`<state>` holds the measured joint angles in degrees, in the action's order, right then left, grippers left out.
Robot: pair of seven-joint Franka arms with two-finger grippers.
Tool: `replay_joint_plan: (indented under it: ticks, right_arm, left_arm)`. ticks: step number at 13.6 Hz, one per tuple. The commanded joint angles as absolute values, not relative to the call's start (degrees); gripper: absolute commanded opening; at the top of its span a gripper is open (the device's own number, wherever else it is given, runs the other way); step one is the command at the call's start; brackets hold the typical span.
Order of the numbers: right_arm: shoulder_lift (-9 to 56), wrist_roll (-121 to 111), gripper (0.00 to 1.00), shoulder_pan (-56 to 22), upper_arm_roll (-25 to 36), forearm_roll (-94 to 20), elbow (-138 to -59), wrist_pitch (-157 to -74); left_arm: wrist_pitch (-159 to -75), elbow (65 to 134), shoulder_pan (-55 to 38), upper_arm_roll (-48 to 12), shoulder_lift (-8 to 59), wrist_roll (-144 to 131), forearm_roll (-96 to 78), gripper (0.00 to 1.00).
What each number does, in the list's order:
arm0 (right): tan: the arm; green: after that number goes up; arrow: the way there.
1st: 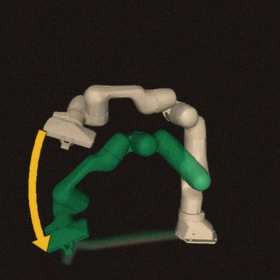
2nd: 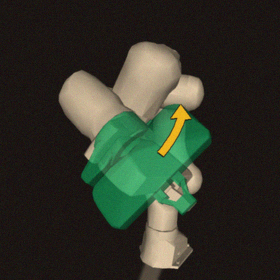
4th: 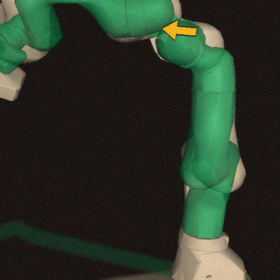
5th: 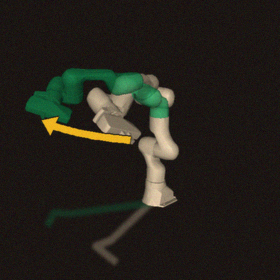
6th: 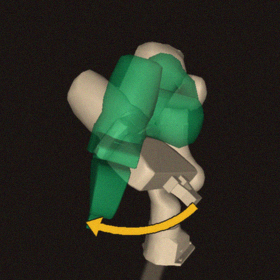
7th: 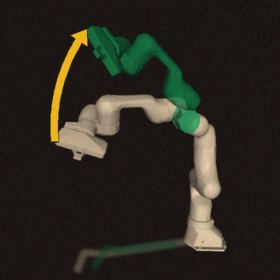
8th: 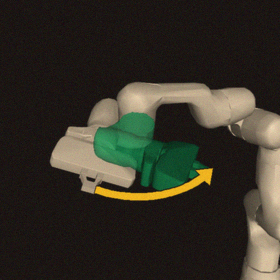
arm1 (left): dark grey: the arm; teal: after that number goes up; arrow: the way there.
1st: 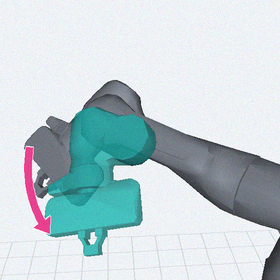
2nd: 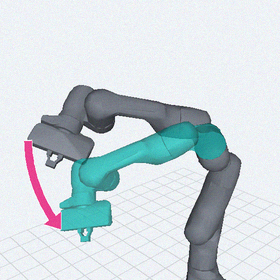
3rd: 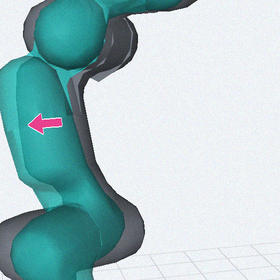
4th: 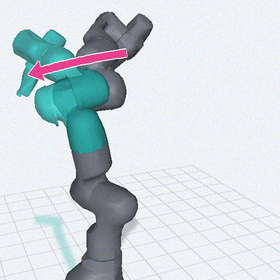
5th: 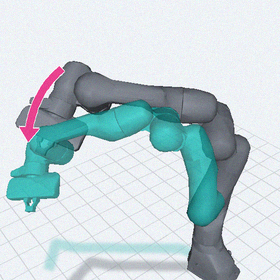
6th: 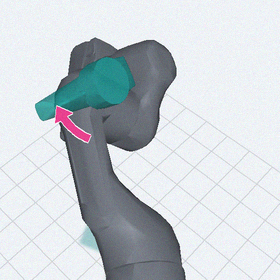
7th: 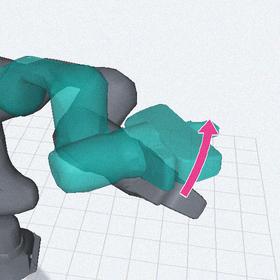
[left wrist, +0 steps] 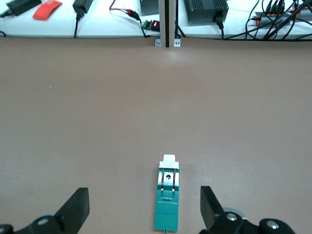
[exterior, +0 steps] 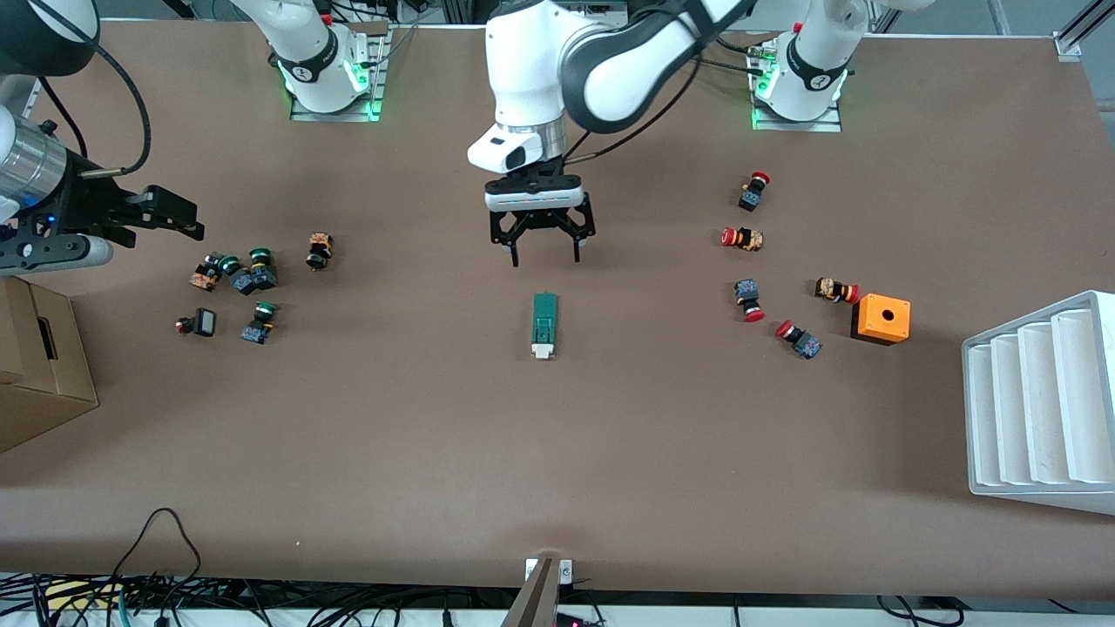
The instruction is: Close load switch with both arms
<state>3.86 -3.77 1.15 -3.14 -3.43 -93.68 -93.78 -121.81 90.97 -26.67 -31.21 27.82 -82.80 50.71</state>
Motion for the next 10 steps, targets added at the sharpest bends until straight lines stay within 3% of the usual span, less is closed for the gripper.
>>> replay_joint_plan:
  ticks: [1, 5, 7, 10]
  right_arm:
    - [4.13, -5.01, 0.99, 1.85, -4.13, -2.63, -92.64, -93.87]
    - [6.50, -5.01, 0.99, 0.88, -4.22, -2.55, -89.57, -94.39]
    - [6.50, -4.75, 0.99, -0.17, -4.22, -2.29, -89.56, -94.39]
    - [6.50, -4.75, 0.99, -0.26, -4.13, -2.20, -89.47, -94.48]
  left_arm:
    - [-117.70, 90.36, -23.30, -33.66, 25.41, -75.70, 44.50, 1.00]
    - [-108.39, 80.35, -18.74, -32.61, 23.29, -58.65, 28.77, 1.00]
    - [-106.97, 79.72, -15.66, -31.39, 20.84, -51.89, 21.92, 1.00]
    - [-103.81, 79.80, -14.68, -24.46, 17.15, -42.48, 13.13, 1.00]
